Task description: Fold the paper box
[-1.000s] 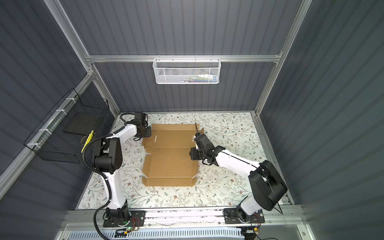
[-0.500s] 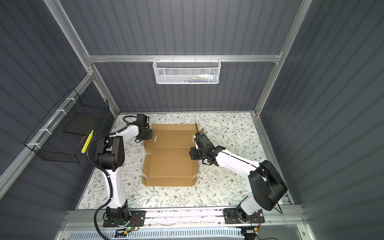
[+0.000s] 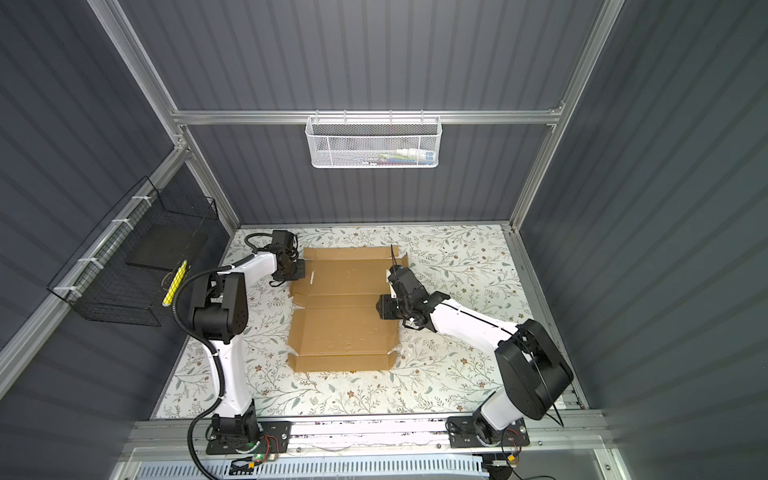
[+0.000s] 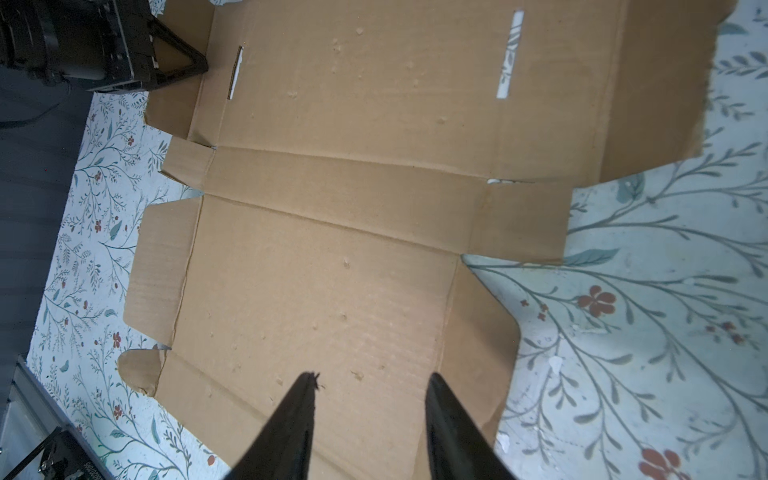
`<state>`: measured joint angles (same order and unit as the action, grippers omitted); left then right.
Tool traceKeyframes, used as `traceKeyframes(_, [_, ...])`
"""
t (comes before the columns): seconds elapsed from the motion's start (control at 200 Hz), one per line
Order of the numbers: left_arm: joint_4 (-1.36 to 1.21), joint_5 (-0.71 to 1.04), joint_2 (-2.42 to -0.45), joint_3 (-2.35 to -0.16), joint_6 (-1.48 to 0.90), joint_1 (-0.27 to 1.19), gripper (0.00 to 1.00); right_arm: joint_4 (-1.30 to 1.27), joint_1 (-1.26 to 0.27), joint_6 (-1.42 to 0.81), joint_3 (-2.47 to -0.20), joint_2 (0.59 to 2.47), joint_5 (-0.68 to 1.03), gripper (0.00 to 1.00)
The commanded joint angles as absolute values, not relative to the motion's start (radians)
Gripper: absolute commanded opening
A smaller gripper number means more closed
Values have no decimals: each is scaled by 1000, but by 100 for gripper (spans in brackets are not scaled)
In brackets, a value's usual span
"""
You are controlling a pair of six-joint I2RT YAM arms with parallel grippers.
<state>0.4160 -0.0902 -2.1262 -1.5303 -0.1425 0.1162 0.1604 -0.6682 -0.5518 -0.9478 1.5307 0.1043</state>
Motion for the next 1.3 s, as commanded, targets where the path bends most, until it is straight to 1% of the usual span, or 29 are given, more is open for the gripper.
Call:
traceKeyframes(0.0, [361, -12, -2043, -1461, -192, 110, 0, 148, -665, -587, -932, 1542, 120, 47])
traceKeyframes(0.07, [324, 5, -2007, -1422, -213, 110, 0, 154, -664, -603, -934, 1543, 123, 50])
traceKeyframes(0.2, [239, 51, -1936, -1309, -254, 110, 0, 148, -669, -636, -933, 1540, 118, 52])
traceKeyframes(0.495, [77, 91, -1791, -1119, -344, 112, 0, 150, -672, -695, -976, 1594, 134, 53])
traceKeyframes(0.66, [10, 78, -1702, -1014, -371, 112, 0, 141, -676, -736, -1011, 1617, 136, 53])
traceKeyframes(0.931, [-55, 61, -1589, -908, -393, 116, 0, 117, -679, -818, -1040, 1606, 109, 54])
traceKeyframes(1.221, [-75, 8, -1509, -845, -361, 154, 0, 111, -677, -944, -1060, 1621, 76, 58])
traceKeyframes(1.296, [-79, -16, -1485, -832, -351, 176, 0, 85, -676, -987, -1057, 1623, 72, 61])
